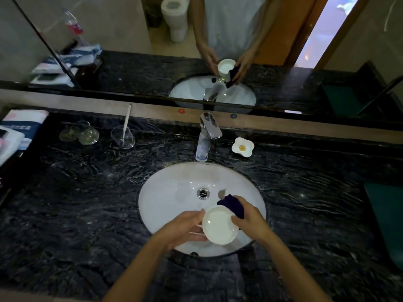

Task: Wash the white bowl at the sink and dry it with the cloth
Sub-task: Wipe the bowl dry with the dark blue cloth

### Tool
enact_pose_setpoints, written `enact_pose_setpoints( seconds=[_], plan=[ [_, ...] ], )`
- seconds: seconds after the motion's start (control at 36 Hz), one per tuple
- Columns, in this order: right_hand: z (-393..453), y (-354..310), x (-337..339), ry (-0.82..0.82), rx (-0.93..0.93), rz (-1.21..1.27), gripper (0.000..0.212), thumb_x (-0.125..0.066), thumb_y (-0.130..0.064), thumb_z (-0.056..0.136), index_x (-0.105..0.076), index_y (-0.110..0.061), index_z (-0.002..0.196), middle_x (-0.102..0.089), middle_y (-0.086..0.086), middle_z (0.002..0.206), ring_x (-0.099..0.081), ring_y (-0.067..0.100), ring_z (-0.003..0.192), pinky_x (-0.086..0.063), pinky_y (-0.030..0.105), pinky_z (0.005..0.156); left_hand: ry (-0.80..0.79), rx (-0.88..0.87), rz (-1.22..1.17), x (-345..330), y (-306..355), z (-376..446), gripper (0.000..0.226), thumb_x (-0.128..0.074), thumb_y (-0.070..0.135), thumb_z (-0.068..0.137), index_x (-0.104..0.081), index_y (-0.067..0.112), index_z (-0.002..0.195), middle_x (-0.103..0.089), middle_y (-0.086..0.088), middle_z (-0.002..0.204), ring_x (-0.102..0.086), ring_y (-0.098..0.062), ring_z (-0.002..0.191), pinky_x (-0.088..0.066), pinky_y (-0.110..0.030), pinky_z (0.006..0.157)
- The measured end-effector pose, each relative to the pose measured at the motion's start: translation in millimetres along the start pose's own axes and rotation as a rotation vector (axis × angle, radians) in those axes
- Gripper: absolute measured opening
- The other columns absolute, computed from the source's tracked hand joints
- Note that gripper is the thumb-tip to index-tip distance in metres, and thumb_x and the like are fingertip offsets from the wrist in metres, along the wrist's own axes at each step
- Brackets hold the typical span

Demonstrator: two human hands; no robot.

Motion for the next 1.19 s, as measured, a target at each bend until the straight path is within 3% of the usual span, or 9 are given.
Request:
enact_pose_setpoints(
  seconds=[0.08, 0.19, 0.39, 0.56, 0.67, 0.78, 0.92, 1.08, 1.19],
  plan=[
    [10, -8, 1, -0.161, 0.032, -0.07, 0.064, -0.066, 0.002, 0.087, -0.047, -0.021, 0.143, -0.063, -0.005, 0.119, -0.061, 0.014, 0.111, -0.054, 0.016, 0.074, -0.083, 0.046, 0.275, -3, 19, 3, 0.044, -0.055, 0.039, 0.102, -0.065, 0.003, 0.126, -0.07, -0.017, 0.118, -0.069, -0.028, 0.104, -0.057, -0.046, 0.098],
    [19, -20, -1, -0.245, 0.084, -0.148, 0.063, -0.065, 0.003, 0.081, -0.053, -0.023, 0.137, -0.066, -0.001, 0.123, -0.062, 0.017, 0.111, -0.054, 0.024, 0.084, -0.164, 0.144, 0.385, -11, 28, 7, 0.045, -0.053, 0.029, 0.105, -0.057, -0.008, 0.13, -0.066, -0.022, 0.117, -0.068, -0.034, 0.106, -0.056, -0.054, 0.097],
    [24, -13, 2, -0.145, 0.076, -0.032, 0.047, -0.071, -0.012, 0.089, -0.056, -0.035, 0.126, -0.068, -0.005, 0.121, -0.064, 0.014, 0.112, -0.055, 0.039, 0.097, -0.147, 0.144, 0.243, -13, 24, 6, 0.036, -0.056, 0.014, 0.104, -0.056, -0.014, 0.127, -0.067, -0.027, 0.116, -0.066, -0.045, 0.115, -0.057, -0.055, 0.094],
    [13, -7, 4, -0.029, 0.051, 0.114, 0.031, -0.066, -0.034, 0.096, -0.056, -0.038, 0.126, -0.07, -0.008, 0.115, -0.067, 0.013, 0.105, -0.062, 0.031, 0.077, 0.007, 0.1, 0.028, -7, 10, 2, 0.033, -0.059, 0.011, 0.102, -0.058, -0.016, 0.121, -0.063, -0.036, 0.123, -0.069, -0.044, 0.11, -0.063, -0.05, 0.084],
    [-4, 1, -2, 0.206, 0.021, 0.293, 0.033, -0.061, -0.033, 0.1, -0.056, -0.029, 0.132, -0.07, -0.009, 0.116, -0.066, 0.016, 0.11, -0.058, 0.037, 0.09, 0.119, 0.017, -0.122, -2, 3, 0, 0.027, -0.056, 0.01, 0.103, -0.059, -0.012, 0.117, -0.065, -0.031, 0.123, -0.074, -0.037, 0.1, -0.064, -0.043, 0.079],
    [-19, 11, -19, 0.332, -0.084, 0.579, 0.03, -0.06, -0.031, 0.1, -0.059, -0.03, 0.13, -0.069, -0.002, 0.122, -0.064, 0.021, 0.115, -0.054, 0.051, 0.1, 0.23, -0.051, -0.036, -2, 3, -1, 0.019, -0.049, 0.009, 0.106, -0.061, -0.003, 0.112, -0.064, -0.022, 0.121, -0.077, -0.029, 0.093, -0.064, -0.038, 0.077],
    [-27, 11, -32, 0.227, -0.189, 0.989, 0.029, -0.057, -0.034, 0.099, -0.067, -0.033, 0.127, -0.074, 0.0, 0.12, -0.067, 0.024, 0.114, -0.06, 0.047, 0.088, 0.255, 0.007, 0.233, -8, 7, -5, 0.022, -0.05, 0.011, 0.104, -0.06, -0.005, 0.114, -0.068, -0.024, 0.116, -0.078, -0.032, 0.086, -0.064, -0.042, 0.081],
    [-29, 7, -52, 0.062, -0.318, 1.22, 0.038, -0.049, -0.041, 0.101, -0.067, -0.02, 0.128, -0.073, 0.014, 0.122, -0.062, 0.035, 0.12, -0.047, 0.059, 0.103, 0.314, 0.01, 0.303, -10, 22, -4, 0.023, -0.049, 0.014, 0.104, -0.065, -0.002, 0.095, -0.074, -0.021, 0.096, -0.079, -0.03, 0.081, -0.065, -0.041, 0.07],
    [-33, 7, -59, 0.048, -0.332, 1.305, 0.038, -0.05, -0.039, 0.101, -0.068, -0.017, 0.127, -0.073, 0.015, 0.12, -0.063, 0.035, 0.118, -0.059, 0.052, 0.083, 0.388, 0.023, 0.536, -7, 31, -6, 0.024, -0.067, 0.02, 0.095, -0.06, -0.002, 0.101, -0.071, -0.018, 0.102, -0.074, -0.03, 0.092, -0.062, -0.041, 0.081]
  ],
)
Point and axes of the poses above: each hand's wrist, its own z-axis towards the middle knuckle, its own x-axis out of the back of the hand, y = z × x, the point moved 6 cm from there along z, towards the middle knuckle
